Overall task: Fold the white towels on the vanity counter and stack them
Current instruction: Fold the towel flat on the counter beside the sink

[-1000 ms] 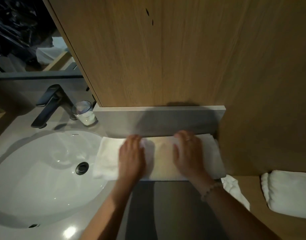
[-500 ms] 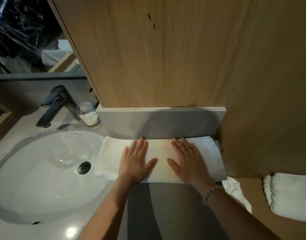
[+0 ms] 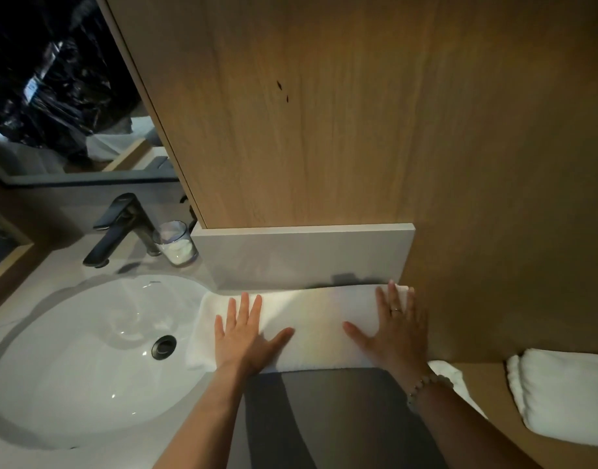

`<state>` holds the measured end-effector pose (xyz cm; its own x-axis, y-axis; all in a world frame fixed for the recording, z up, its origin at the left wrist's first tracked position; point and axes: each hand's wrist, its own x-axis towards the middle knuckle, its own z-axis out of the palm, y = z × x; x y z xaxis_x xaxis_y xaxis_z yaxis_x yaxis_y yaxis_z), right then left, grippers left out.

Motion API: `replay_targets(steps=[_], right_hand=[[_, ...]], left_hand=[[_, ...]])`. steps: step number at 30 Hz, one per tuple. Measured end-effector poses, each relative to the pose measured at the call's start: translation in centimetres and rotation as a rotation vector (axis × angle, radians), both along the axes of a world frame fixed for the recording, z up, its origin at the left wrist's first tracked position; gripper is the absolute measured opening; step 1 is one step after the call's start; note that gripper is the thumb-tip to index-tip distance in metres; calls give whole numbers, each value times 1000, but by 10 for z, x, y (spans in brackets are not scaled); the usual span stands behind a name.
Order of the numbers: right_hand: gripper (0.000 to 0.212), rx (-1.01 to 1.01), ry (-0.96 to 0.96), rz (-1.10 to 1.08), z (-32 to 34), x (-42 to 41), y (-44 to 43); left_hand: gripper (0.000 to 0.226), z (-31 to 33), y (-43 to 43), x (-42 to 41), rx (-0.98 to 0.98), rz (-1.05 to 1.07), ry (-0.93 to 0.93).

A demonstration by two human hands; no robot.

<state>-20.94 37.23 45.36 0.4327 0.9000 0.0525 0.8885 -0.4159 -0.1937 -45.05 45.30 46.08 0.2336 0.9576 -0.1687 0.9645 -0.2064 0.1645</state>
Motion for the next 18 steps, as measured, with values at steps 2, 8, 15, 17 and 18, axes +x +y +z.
replay_targets(steps=[2,8,15,17,18], right_hand=[[117,-5,29,-27,1,2,-5],[112,-66,88,-40,3,1,-26],[109,-50,70,-50,6,-11,-58],[109,-92,63,-29,7,-13,-66],[108,-132,68,-11,6,-12,-69]], left_hand=[[132,1,-3,-2,-17,12,-13],[137,7,-21,-3,4,9,-18],[91,5,-52,-12,-7,64,-52],[86,3,-60,-17,5,97,-59],[86,3,-64,-20,10,130,-63]])
